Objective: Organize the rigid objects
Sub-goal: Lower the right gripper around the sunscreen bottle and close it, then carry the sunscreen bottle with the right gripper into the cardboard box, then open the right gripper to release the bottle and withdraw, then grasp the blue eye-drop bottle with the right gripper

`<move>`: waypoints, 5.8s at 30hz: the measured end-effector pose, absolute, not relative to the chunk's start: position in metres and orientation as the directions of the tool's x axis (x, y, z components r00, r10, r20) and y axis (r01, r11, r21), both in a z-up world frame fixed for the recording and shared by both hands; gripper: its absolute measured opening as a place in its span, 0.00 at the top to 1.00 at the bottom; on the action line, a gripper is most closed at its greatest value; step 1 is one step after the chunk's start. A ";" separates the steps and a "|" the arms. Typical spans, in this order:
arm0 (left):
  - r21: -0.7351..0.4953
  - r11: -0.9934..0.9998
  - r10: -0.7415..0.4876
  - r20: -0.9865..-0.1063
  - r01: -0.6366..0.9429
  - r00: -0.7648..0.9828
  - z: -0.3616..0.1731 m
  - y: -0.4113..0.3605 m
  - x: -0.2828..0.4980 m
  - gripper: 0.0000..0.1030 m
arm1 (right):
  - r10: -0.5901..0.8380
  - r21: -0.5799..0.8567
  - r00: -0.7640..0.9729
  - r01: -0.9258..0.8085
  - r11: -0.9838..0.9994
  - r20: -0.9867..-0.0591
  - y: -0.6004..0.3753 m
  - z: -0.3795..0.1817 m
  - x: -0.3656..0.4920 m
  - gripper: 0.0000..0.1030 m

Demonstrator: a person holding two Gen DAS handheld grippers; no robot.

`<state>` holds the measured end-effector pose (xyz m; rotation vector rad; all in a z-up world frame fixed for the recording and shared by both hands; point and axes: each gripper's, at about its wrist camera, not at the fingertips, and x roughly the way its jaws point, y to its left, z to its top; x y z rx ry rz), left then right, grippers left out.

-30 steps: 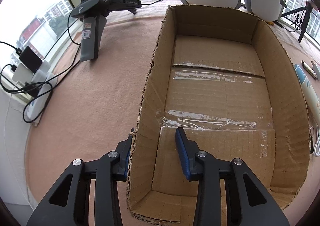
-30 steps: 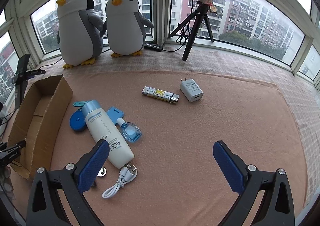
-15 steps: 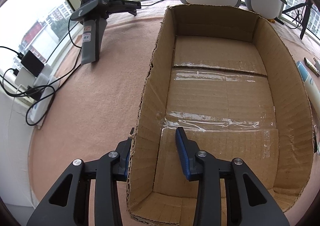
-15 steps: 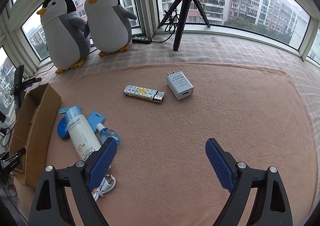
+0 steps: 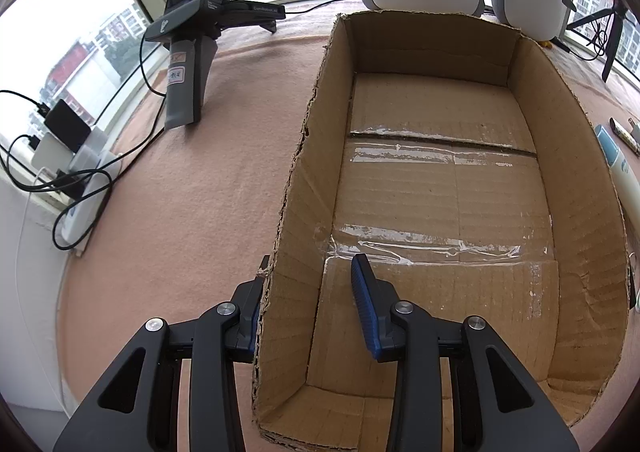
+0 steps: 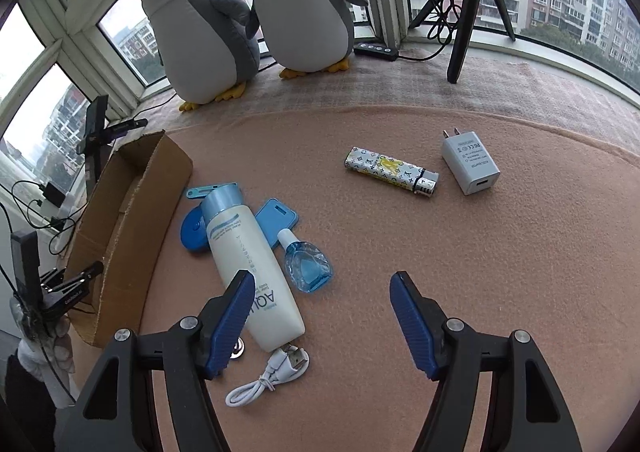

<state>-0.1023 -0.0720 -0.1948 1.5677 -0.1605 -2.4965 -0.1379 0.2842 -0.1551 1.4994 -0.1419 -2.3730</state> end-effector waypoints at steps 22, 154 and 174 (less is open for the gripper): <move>0.179 -0.978 -0.210 -0.881 0.111 -0.424 -0.196 -0.072 -0.101 0.65 | -0.306 0.146 -0.271 0.482 -0.864 -0.913 0.197 -0.189 -0.168 0.35; 0.119 -0.986 -0.158 -0.881 0.115 -0.447 -0.196 -0.082 -0.097 0.66 | -0.200 0.023 -0.362 0.438 -0.899 -0.911 0.229 -0.179 -0.148 0.44; 0.118 -0.986 -0.158 -0.881 0.116 -0.447 -0.196 -0.083 -0.097 0.66 | -0.159 0.013 -0.303 0.431 -0.902 -0.940 0.227 -0.204 -0.160 0.69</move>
